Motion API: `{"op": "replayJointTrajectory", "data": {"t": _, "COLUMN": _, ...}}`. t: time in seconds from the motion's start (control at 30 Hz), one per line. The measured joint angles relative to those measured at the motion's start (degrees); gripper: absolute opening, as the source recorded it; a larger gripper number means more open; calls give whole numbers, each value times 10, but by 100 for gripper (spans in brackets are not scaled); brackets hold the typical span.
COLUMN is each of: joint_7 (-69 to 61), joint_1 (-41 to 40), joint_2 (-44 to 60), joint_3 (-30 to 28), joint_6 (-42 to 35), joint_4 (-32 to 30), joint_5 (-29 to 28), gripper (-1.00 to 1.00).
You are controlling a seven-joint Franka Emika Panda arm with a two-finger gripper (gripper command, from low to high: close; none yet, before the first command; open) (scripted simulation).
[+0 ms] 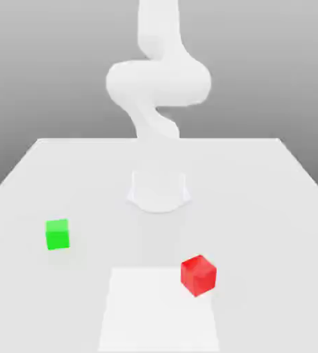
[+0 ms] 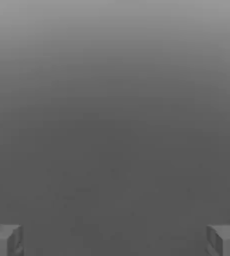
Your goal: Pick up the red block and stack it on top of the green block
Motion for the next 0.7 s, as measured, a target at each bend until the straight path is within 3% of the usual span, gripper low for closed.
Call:
{"op": "replayJointTrajectory", "data": {"t": 0.57, "joint_7": -173, "joint_1": 98, "joint_2": 362, "joint_3": 9, "joint_6": 244, "joint_4": -267, "joint_5": 3, "gripper": 0}}
{"op": "replayJointTrajectory", "data": {"t": 0.7, "joint_7": -178, "joint_1": 102, "joint_2": 450, "joint_3": 11, "joint_6": 315, "joint_4": -275, "joint_5": -5, "gripper": 0}}
